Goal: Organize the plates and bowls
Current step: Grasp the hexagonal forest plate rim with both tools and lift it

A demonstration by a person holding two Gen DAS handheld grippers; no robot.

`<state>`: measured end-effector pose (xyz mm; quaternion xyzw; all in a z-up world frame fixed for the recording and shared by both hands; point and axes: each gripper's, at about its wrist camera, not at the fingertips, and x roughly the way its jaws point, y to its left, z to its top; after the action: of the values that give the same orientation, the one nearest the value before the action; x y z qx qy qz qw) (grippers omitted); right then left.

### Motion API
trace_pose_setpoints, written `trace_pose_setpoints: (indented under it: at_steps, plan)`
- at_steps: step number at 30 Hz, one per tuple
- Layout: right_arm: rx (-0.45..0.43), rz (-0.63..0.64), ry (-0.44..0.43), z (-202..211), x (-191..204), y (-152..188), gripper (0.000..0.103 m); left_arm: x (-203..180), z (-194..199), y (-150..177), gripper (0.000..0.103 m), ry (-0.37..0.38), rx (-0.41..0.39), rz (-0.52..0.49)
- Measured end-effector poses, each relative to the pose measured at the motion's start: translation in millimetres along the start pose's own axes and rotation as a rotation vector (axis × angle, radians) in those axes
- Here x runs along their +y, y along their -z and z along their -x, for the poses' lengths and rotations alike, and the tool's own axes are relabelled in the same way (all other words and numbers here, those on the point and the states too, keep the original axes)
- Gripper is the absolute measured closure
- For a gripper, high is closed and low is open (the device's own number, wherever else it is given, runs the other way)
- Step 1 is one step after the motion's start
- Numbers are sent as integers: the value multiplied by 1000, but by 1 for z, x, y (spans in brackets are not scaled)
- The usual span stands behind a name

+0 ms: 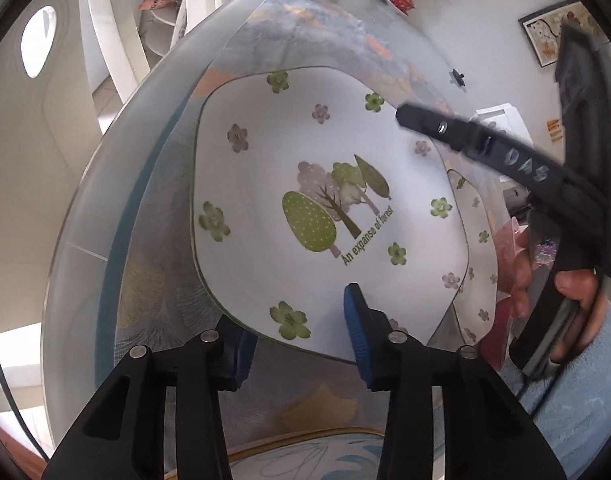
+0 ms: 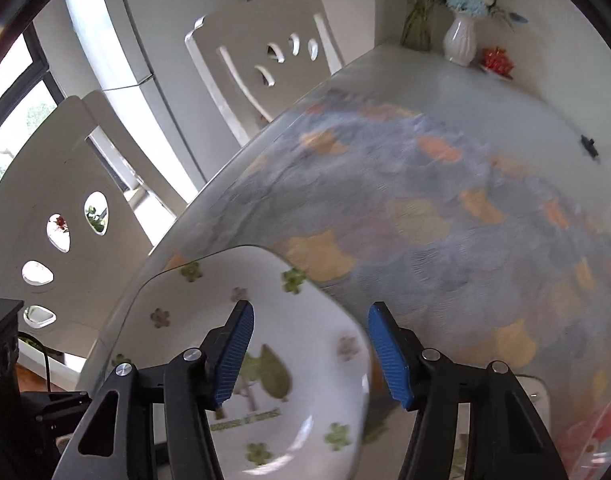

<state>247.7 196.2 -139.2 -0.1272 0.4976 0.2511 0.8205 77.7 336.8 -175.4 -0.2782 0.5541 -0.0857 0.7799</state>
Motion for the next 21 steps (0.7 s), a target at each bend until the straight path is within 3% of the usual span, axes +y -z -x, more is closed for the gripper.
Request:
trace_pose_setpoints:
  at_steps: [4,9,12,14,21]
  plan:
    - [95,-36,40,-21,-9,7,45,-2,0,-3,66,-6,-2,-26]
    - [124,-96,-69,-33,-11,15,45,-2,-3,-7,67,-7,-12,-24]
    - [130,-89,-128,-41,-5,15,28,-6,-6,-11,65,-31,-33,-45]
    - [143,-83,-119,-43,-1,16,27,-10,-7,-14,63,-60,-48,-62]
    - [140,-188,-226,-27,-10,32,52,-5,8,-29,57,-148,-115,-53]
